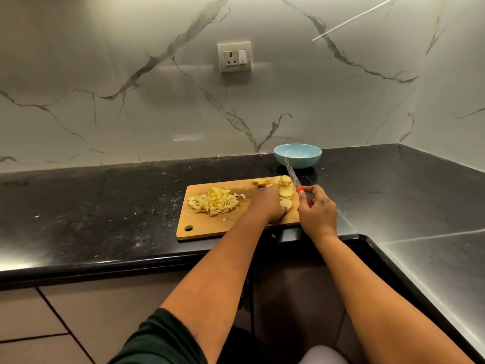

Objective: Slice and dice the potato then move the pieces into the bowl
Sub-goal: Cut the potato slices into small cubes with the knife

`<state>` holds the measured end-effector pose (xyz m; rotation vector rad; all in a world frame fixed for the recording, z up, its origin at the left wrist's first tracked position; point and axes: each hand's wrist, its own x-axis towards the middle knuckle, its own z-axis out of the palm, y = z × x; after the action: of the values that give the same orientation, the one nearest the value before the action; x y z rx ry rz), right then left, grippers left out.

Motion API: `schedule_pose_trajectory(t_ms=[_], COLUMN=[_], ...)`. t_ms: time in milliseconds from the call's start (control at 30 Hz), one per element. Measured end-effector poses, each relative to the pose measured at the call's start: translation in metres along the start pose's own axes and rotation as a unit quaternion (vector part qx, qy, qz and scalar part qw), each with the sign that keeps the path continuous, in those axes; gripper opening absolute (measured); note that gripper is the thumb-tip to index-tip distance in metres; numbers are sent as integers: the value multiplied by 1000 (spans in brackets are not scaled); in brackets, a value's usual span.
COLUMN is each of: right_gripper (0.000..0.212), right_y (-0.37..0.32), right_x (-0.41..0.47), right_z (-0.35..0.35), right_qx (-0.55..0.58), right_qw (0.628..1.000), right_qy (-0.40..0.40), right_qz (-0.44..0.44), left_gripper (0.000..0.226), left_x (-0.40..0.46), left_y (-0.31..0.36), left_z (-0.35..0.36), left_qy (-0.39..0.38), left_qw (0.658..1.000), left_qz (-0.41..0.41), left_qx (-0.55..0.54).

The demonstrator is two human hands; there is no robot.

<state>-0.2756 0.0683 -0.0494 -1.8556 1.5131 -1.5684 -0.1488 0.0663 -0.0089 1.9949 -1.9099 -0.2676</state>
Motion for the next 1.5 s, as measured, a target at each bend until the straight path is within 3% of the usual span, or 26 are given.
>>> schedule_pose_trajectory(t_ms=[233,367,500,600,733,867,1000,1367,1500], right_gripper=[16,16,16,15,14,19,27,22,30], right_y=[0,-2,-4,-7,-14,-30,-51,-63,-81], right_x=[1,1,-1,-3,-8,-10,-17,-28,-21], right_z=[1,3,2,1,-1,-4,-6,-3,-1], right_qx=[-6,-12,-29,-43,-63,-106,-135,-198,-260], right_qw=[1000,1000,999,998,996,984,968,951,924], right_qy=[-6,-23,-33,-41,-66,-144,-210,-232,-277], right_qz=[-9,-8,-15,-21,-19,9,29,47,39], left_gripper=[42,30,50,48,36,23,28,31,27], left_x=[5,3,-2,-4,-12,-23,-25,-19,-15], left_y=[-5,-21,-42,-51,-57,-59,-62,-69,-68], left_z=[-7,-13,-20,-22,-12,-2,-3,2,-2], left_qy=[-68,34,69,53,91,134,121,115,87], left_qw=[988,984,978,989,991,985,985,986,991], left_qz=[-61,-85,-124,-97,-46,2,14,60,48], left_qx=[-124,-150,-151,-97,-92,-111,-120,-103,-92])
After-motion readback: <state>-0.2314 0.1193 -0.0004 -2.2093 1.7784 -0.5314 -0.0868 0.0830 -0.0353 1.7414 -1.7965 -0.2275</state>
